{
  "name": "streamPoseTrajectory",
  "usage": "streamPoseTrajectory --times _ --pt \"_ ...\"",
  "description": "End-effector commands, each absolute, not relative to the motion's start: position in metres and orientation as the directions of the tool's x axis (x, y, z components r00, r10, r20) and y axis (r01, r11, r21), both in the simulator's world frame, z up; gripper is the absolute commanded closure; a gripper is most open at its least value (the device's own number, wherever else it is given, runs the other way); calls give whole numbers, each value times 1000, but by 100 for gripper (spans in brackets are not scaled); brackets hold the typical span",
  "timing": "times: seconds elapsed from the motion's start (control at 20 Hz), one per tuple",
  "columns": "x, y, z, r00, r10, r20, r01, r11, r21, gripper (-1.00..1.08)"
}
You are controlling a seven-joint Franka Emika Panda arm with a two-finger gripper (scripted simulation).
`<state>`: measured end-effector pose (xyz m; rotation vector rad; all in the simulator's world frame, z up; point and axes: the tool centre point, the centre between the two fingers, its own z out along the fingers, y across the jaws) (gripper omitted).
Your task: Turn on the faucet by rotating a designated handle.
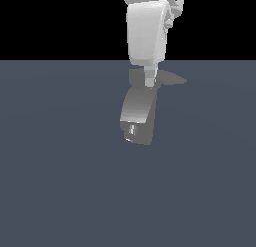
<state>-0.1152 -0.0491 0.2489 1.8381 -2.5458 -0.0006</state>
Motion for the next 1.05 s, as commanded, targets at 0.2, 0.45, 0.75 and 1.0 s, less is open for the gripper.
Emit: streamPoseTrajectory --times 0.2,0.45,0.75,1.0 --pt "-103 -85 249 -328 -945 0 -945 328 -1 108" --pt "-95 -109 249 -332 -943 0 -943 332 -1 108" --pt "-85 -137 249 -337 -942 0 -942 337 0 108" --pt "-79 -155 249 -340 -941 0 -941 340 0 108"
